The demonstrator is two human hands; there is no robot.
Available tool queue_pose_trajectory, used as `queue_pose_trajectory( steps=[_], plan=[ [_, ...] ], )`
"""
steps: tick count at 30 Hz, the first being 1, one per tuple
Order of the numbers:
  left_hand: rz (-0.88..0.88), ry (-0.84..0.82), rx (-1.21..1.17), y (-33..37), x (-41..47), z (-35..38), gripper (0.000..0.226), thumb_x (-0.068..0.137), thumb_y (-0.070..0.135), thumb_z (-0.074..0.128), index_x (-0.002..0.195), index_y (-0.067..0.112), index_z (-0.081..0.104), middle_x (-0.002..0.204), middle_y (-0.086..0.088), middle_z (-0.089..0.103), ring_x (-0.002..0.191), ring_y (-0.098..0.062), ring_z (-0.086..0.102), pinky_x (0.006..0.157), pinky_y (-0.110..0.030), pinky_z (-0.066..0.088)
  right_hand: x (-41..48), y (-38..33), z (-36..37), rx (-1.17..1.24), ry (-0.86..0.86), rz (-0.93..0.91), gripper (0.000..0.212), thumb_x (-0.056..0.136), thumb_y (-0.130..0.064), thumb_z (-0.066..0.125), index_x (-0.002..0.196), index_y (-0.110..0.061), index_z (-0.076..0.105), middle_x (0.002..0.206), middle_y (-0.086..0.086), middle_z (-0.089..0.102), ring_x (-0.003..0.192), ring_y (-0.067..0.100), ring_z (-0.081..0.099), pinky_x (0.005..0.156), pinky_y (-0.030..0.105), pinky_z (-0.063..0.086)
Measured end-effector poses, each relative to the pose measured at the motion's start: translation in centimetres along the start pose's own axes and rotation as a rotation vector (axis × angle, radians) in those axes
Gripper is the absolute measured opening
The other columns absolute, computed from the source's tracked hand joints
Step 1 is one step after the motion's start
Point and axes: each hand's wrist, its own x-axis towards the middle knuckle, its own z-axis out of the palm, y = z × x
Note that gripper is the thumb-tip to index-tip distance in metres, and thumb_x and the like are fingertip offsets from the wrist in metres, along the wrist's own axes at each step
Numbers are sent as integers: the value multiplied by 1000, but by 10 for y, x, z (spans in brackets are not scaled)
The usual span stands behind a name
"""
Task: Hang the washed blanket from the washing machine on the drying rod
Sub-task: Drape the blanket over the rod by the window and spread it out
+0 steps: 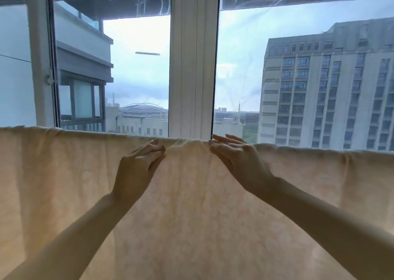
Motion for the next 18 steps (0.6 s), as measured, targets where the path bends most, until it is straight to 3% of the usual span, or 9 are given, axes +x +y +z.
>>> queue_pose_trajectory(
  steps=[2, 5, 11, 16, 18],
  plan=[
    [30, -46, 52, -4, -8, -3, 20, 87, 23, 66, 98, 9, 76, 99, -3, 74, 89, -20, 71, 84, -30, 54, -9, 0, 5, 1, -39, -44, 16, 85, -12, 69, 100, -11, 75, 111, 3, 71, 117, 15, 59, 107, 33, 42],
    [48, -108, 82, -11, -23, -5, 30, 91, 31, 57, 96, 9, 76, 97, -3, 74, 84, -21, 70, 81, -32, 56, -24, -4, 11, -9, -95, -84, 15, 86, -14, 68, 99, -11, 75, 111, 4, 71, 119, 17, 59, 111, 34, 37],
    [87, -219, 77, -7, -43, -8, 20, 88, 22, 63, 93, 9, 77, 94, -4, 74, 81, -22, 70, 75, -35, 57, -47, -16, 9, -119, -123, -123, 20, 78, -8, 76, 97, -9, 76, 112, 10, 70, 107, 23, 66, 105, 40, 36],
    [149, -229, 148, -2, -40, -15, 9, 87, 16, 69, 92, 12, 76, 93, 0, 73, 82, -21, 68, 76, -36, 55, -42, -23, -5, -79, -172, -151, 11, 85, -17, 69, 93, -13, 76, 102, 2, 74, 110, 22, 65, 95, 41, 52],
    [152, -217, 134, 0, -29, -18, 14, 91, 21, 64, 96, 13, 75, 98, 0, 72, 87, -20, 66, 80, -38, 54, -28, -25, -12, -73, -153, -141, 17, 88, -26, 64, 94, -16, 76, 101, -1, 74, 113, 22, 62, 97, 38, 49]
  ],
)
